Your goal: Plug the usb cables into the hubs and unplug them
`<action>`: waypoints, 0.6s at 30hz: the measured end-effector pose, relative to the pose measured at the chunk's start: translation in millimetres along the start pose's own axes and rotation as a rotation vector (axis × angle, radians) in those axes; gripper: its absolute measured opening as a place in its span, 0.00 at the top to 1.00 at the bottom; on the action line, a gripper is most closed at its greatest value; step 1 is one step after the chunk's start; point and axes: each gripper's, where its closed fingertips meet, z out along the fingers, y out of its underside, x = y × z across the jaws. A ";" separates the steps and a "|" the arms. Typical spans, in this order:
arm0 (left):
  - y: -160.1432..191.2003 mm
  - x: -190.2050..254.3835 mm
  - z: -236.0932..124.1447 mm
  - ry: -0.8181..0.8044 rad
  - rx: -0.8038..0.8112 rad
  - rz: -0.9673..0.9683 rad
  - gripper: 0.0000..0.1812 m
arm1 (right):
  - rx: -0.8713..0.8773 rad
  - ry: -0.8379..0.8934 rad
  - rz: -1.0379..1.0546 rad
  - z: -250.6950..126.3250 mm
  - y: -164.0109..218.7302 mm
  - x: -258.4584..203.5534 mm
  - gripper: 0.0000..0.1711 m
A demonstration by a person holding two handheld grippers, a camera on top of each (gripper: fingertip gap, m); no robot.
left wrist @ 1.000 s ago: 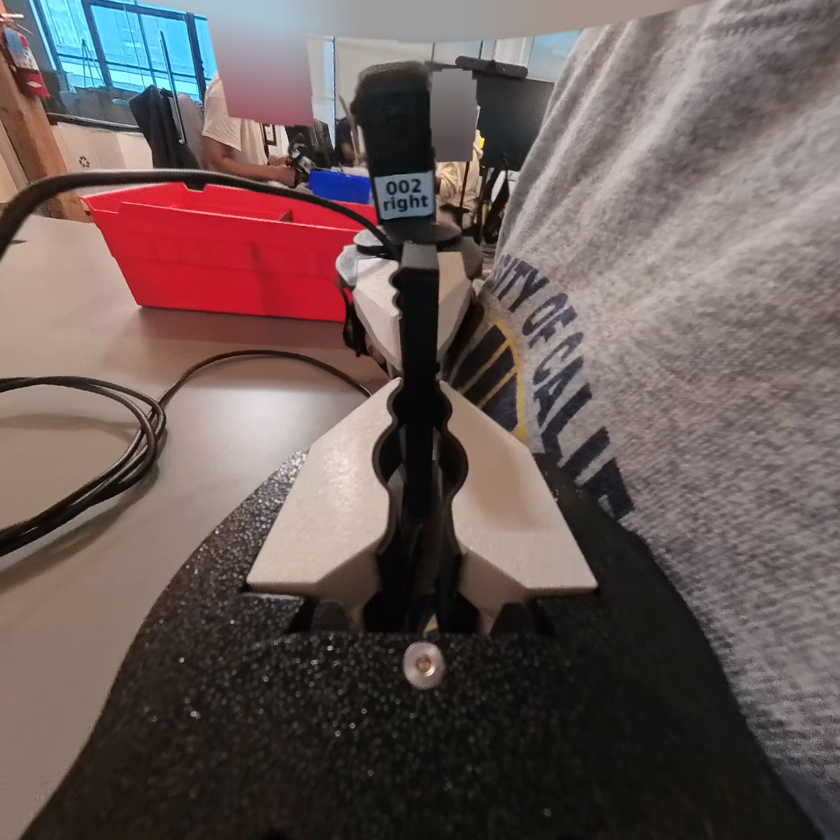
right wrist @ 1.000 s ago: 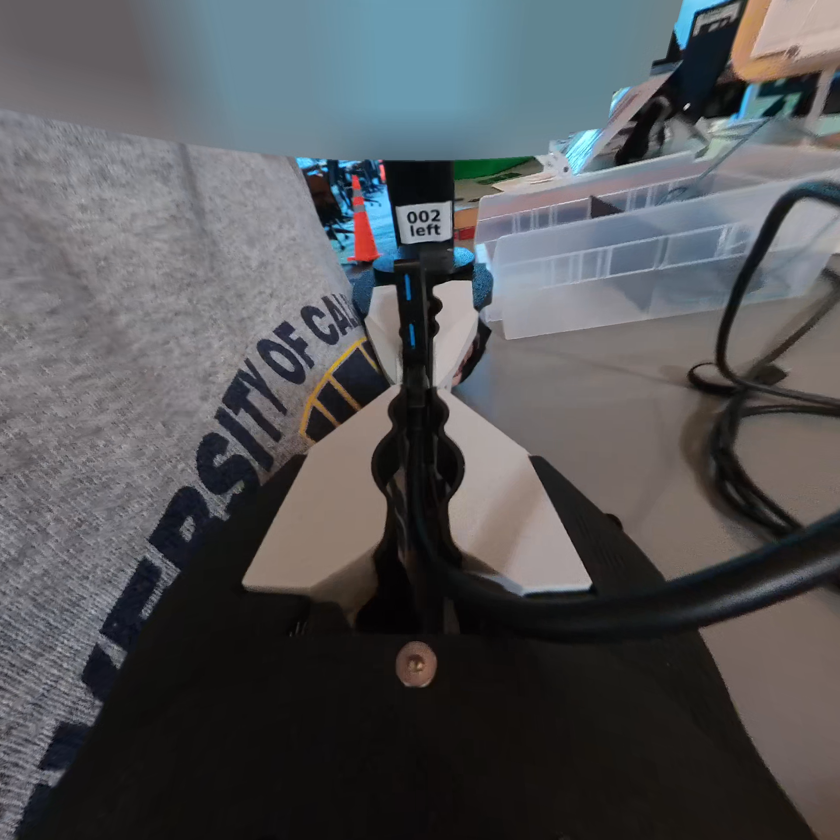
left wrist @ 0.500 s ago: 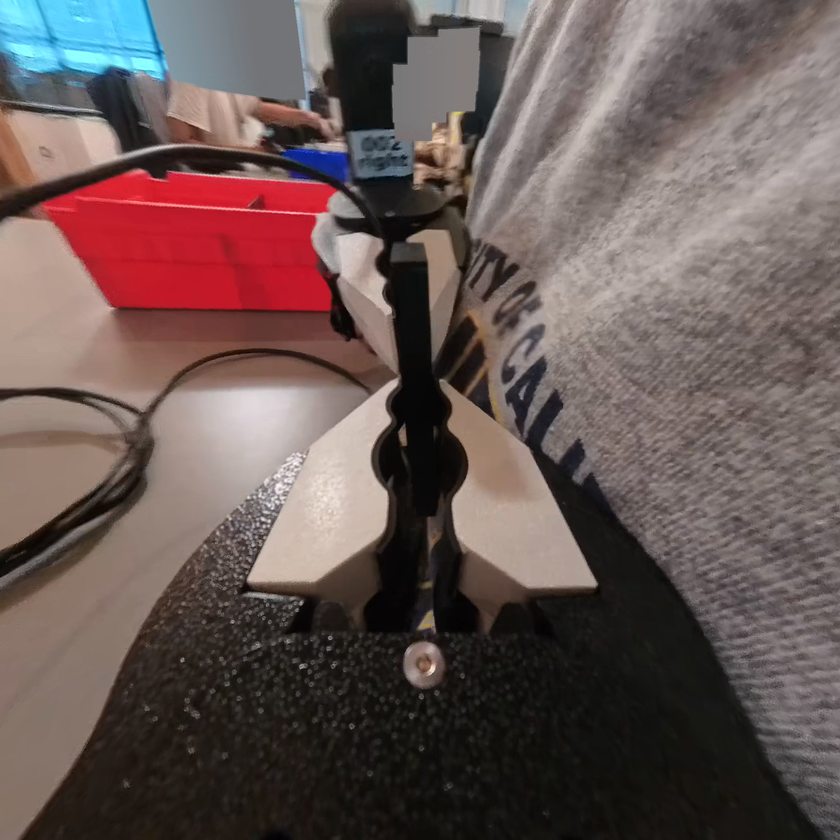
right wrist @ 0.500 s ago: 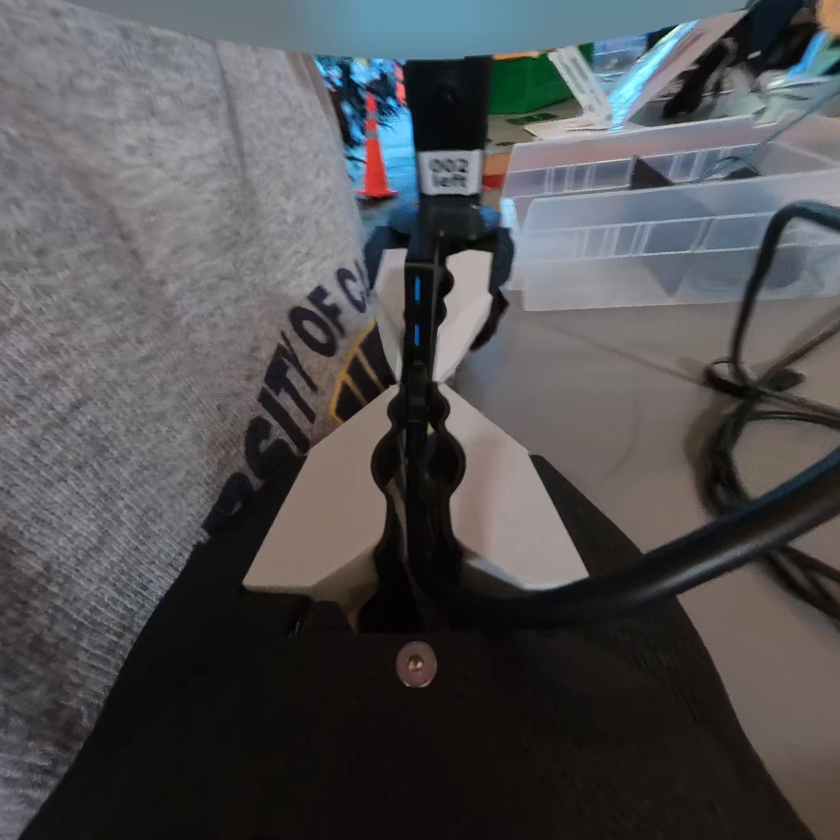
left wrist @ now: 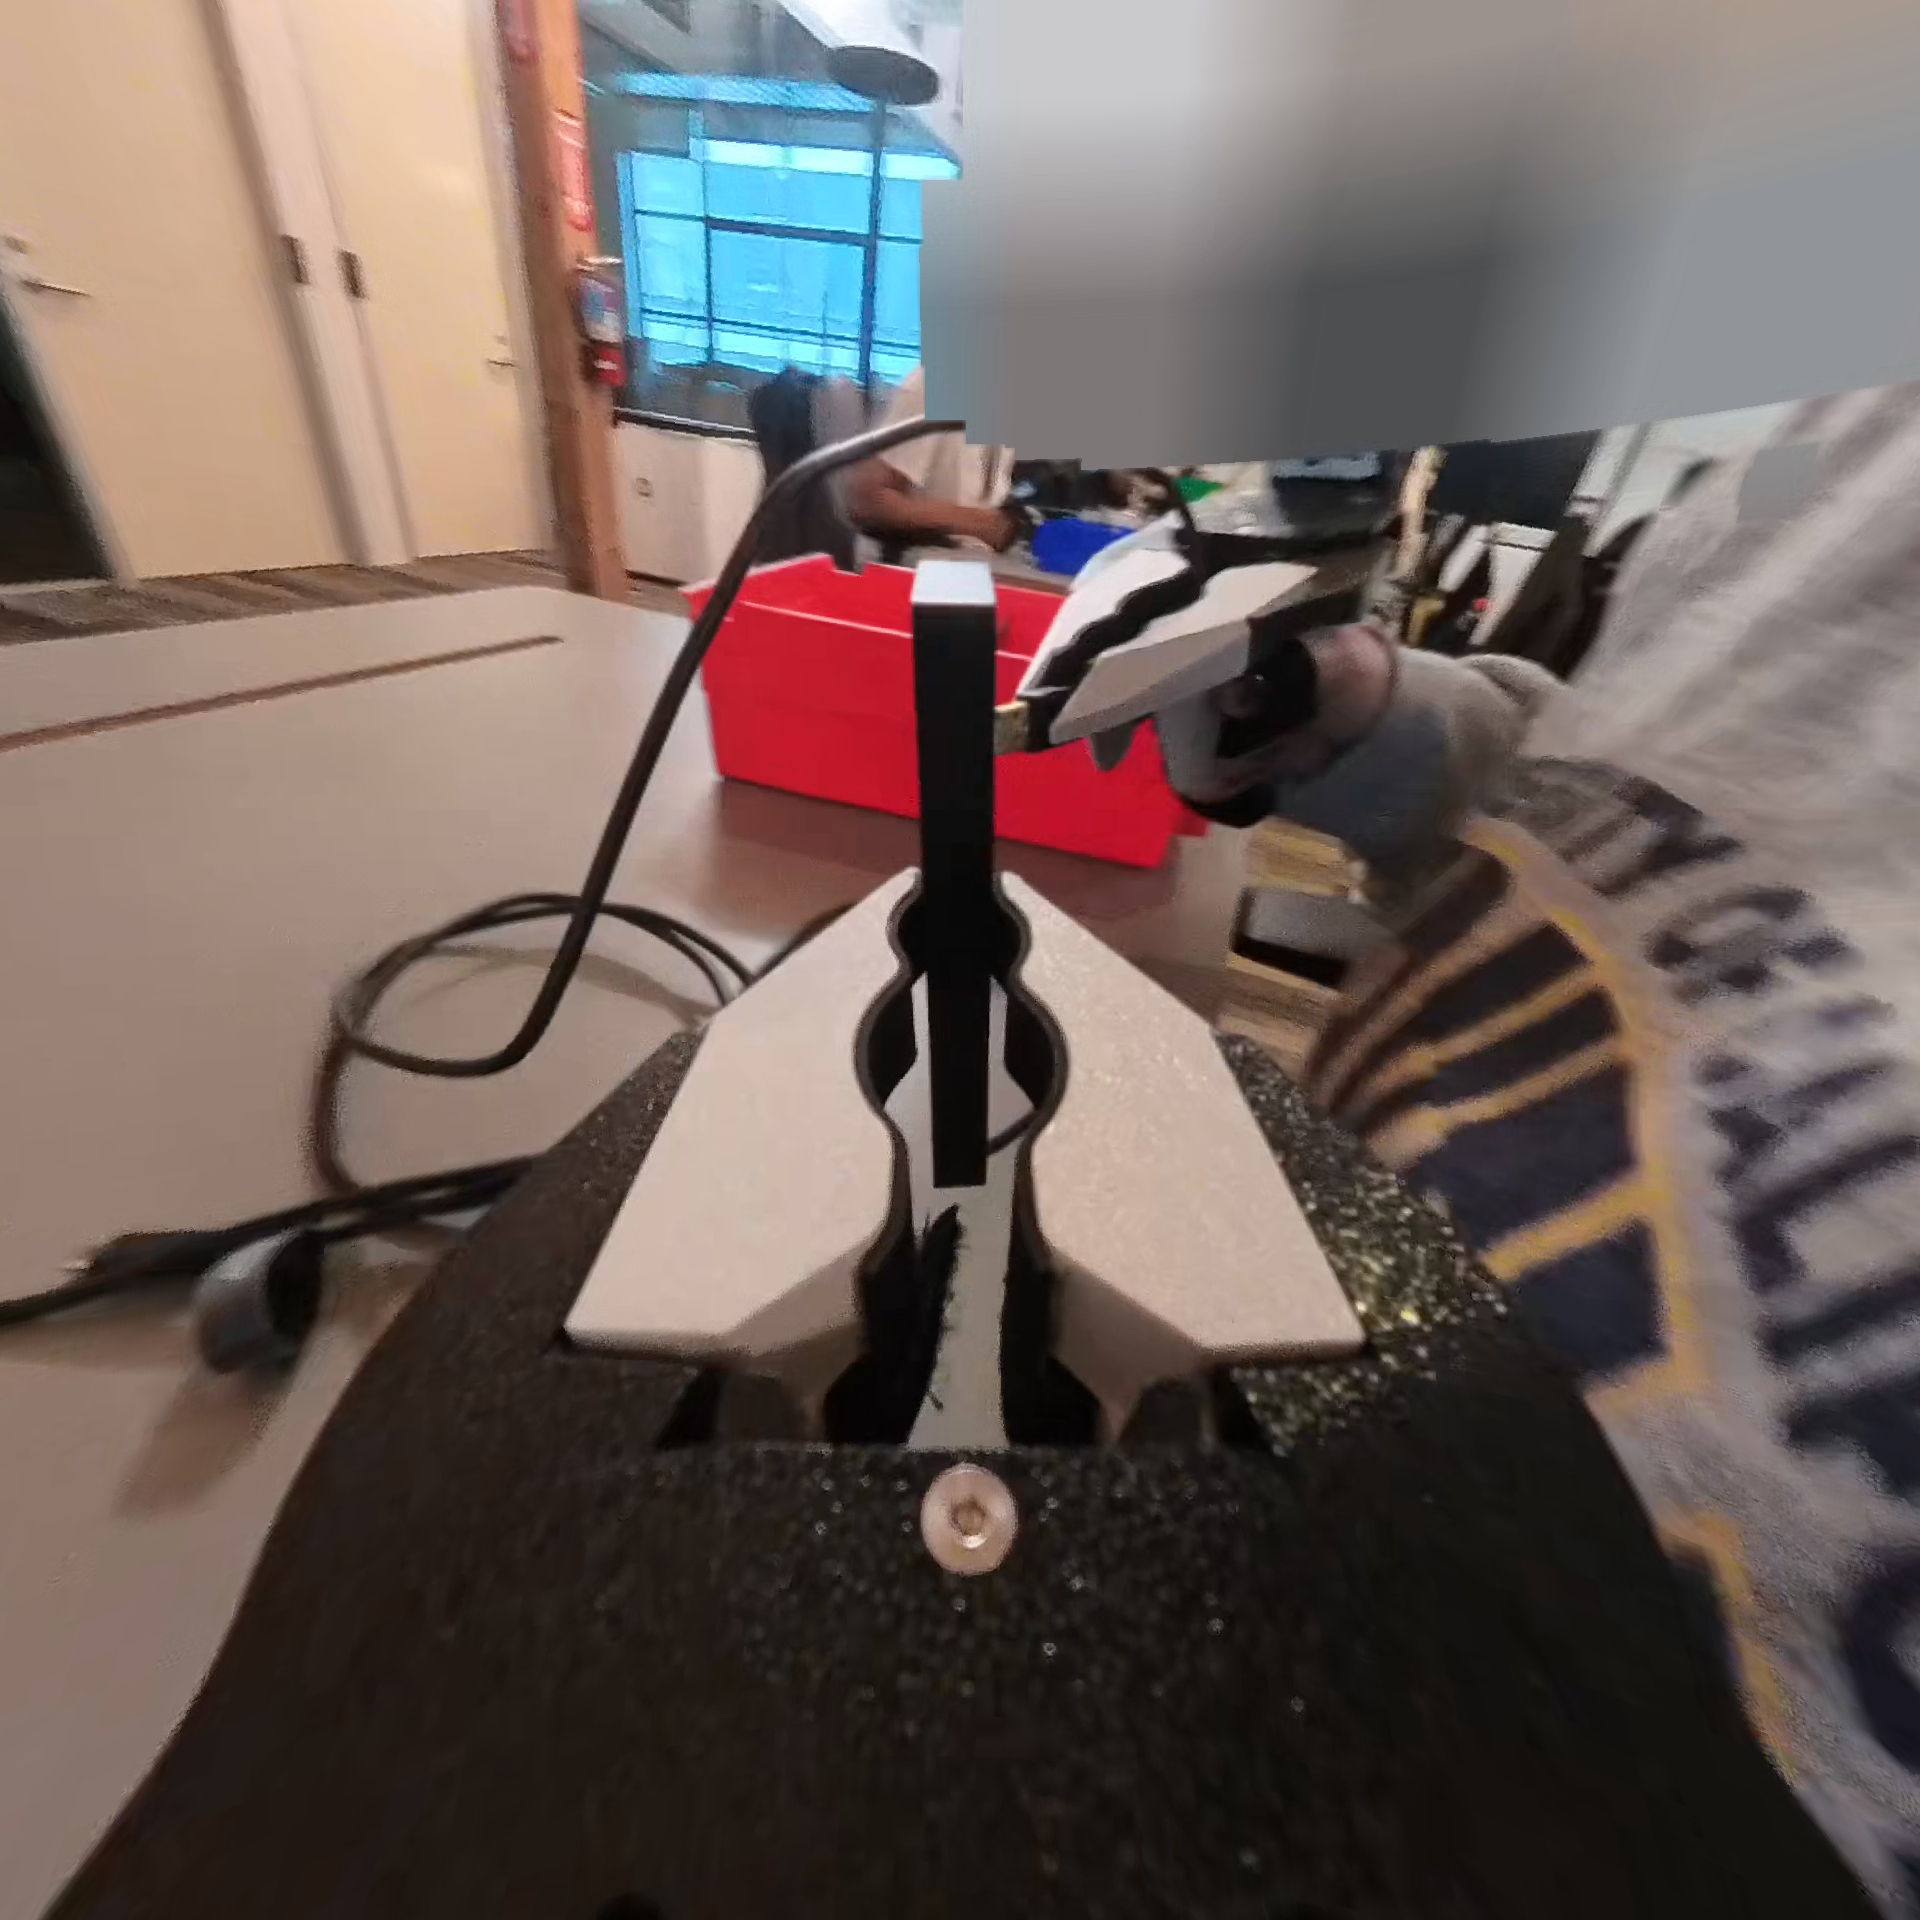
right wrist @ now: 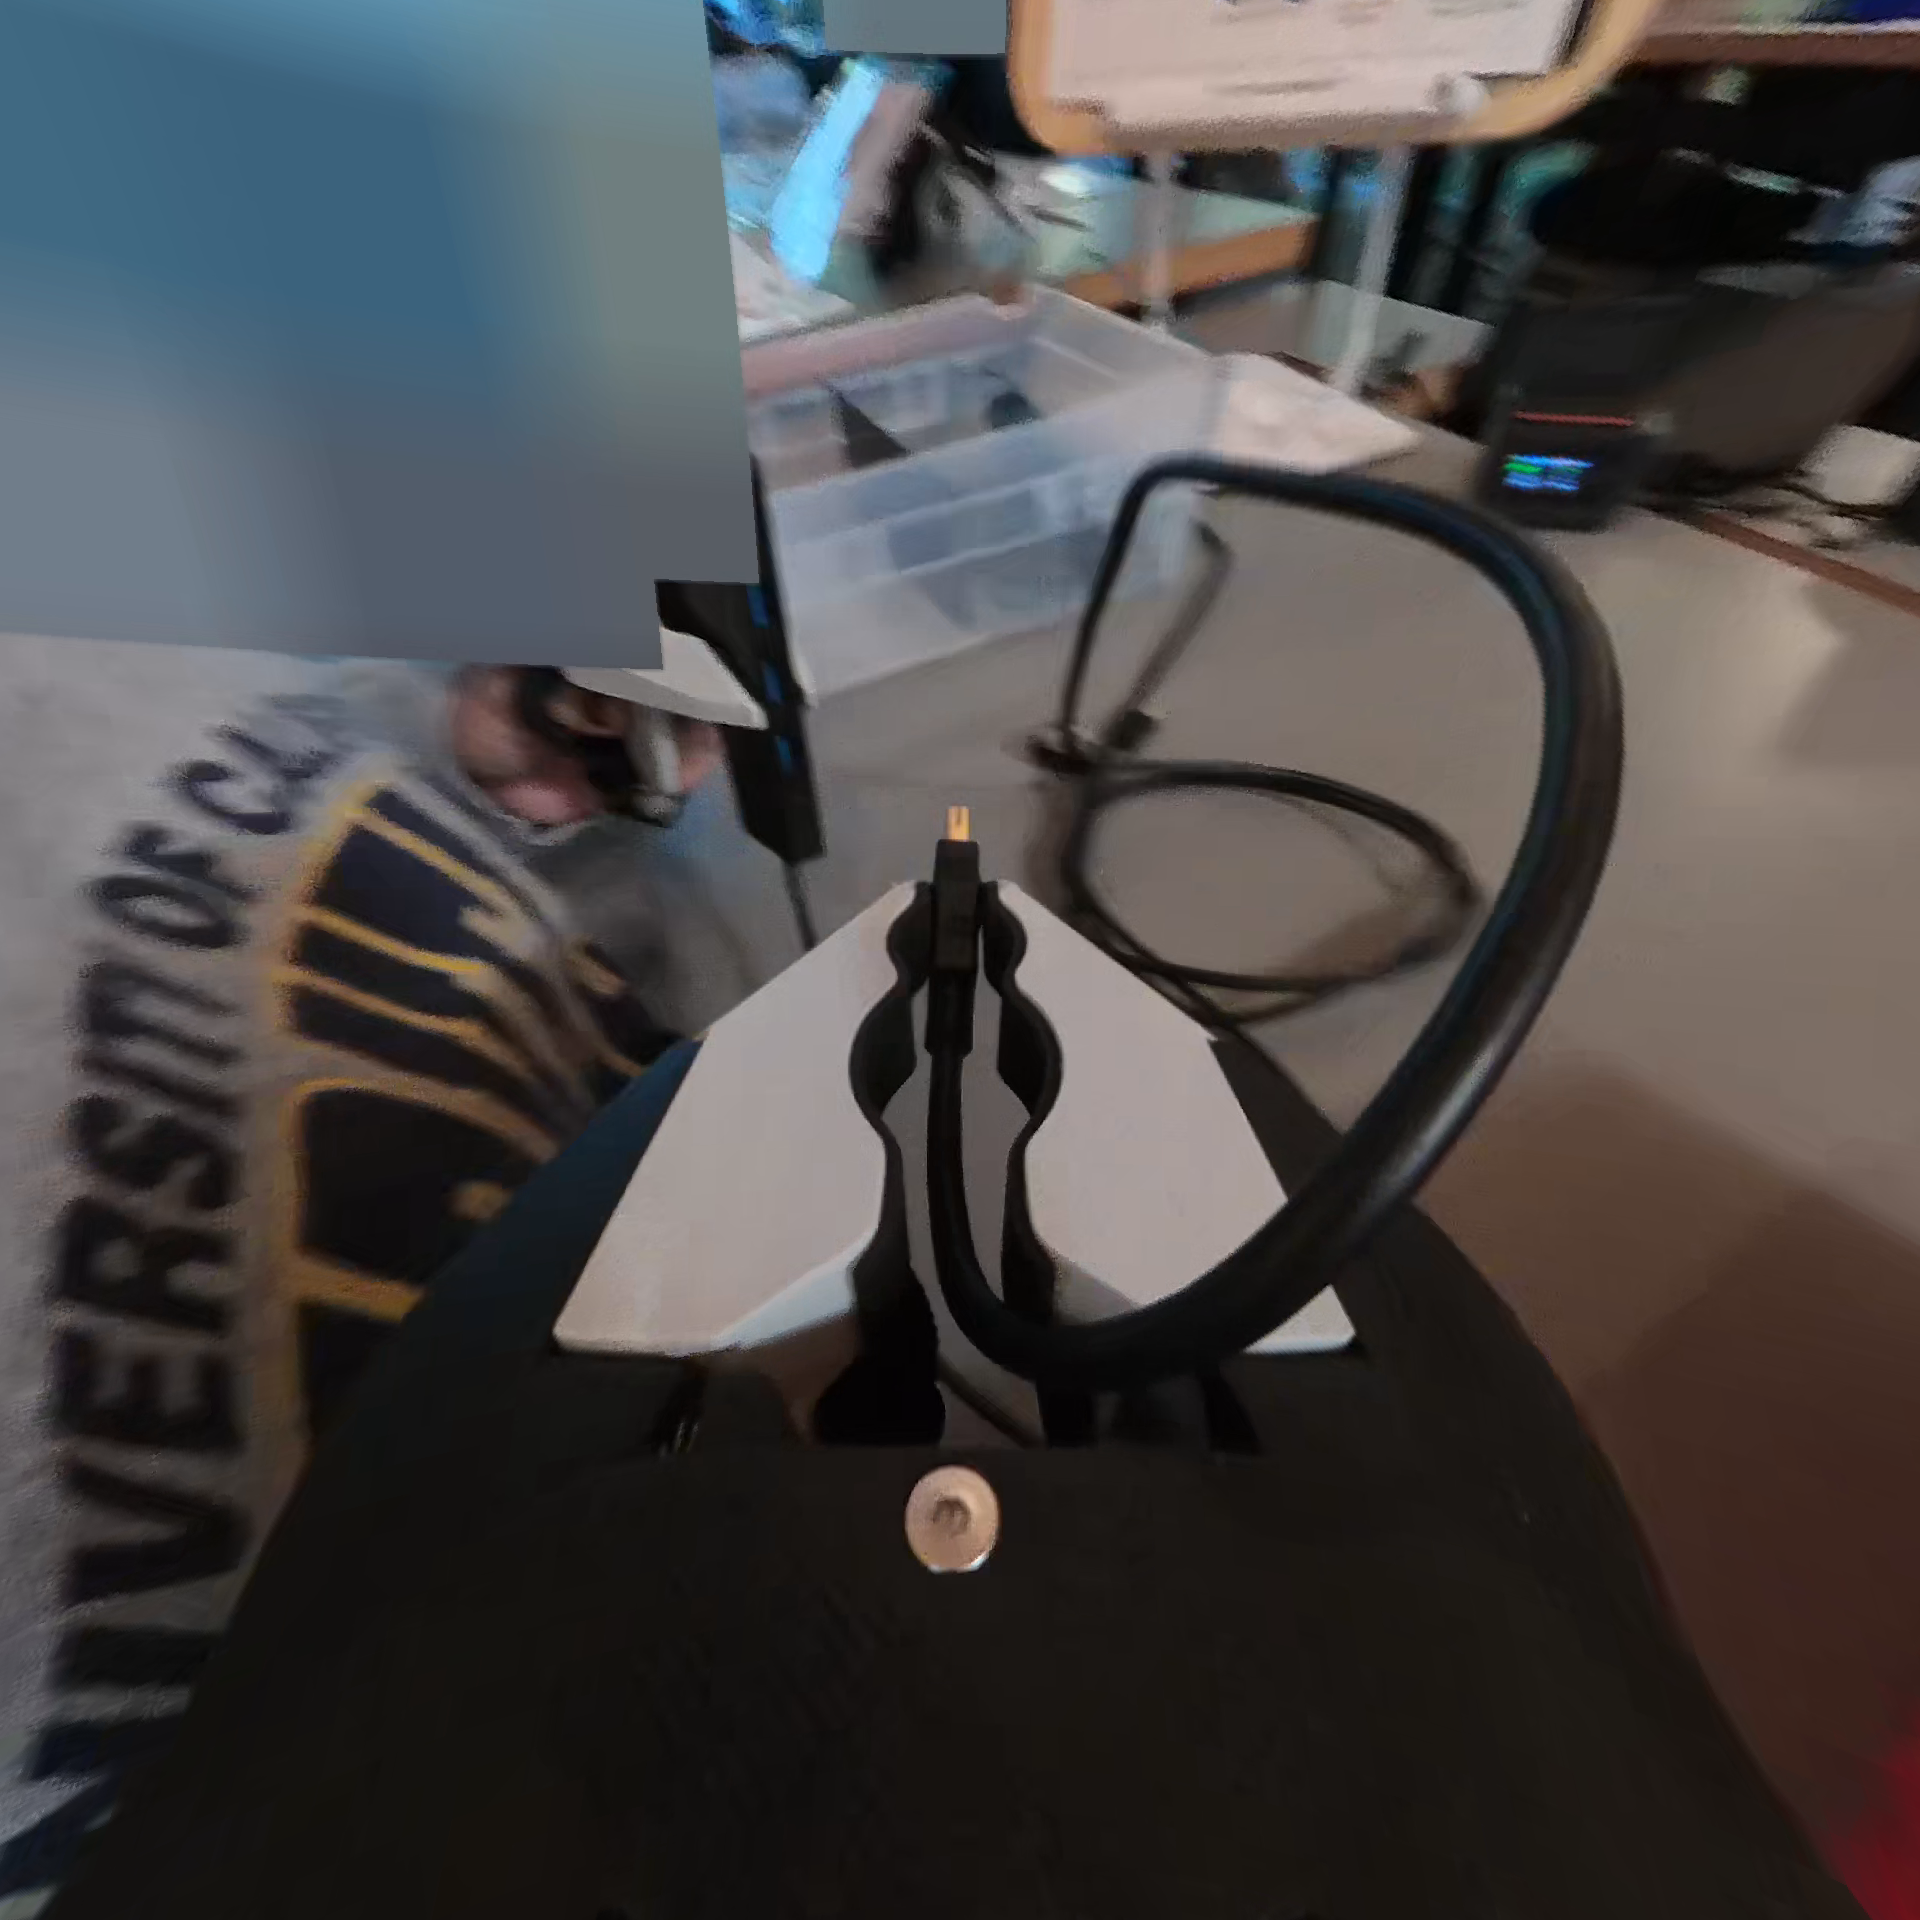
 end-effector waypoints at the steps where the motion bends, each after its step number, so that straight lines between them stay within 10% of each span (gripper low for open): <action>1: -3.4 -7.5 6.1 -0.045 0.000 0.013 0.95 | -0.038 0.077 -0.012 -4.7 -2.2 15.2 0.96; 9: -5.6 -69.8 38.9 -0.322 0.010 0.248 0.96 | -0.486 0.282 -0.151 20.0 34.7 84.5 0.96; 18: -3.7 -13.1 -2.4 -0.081 0.119 0.352 0.96 | -0.759 0.211 -0.234 11.9 49.8 87.8 0.71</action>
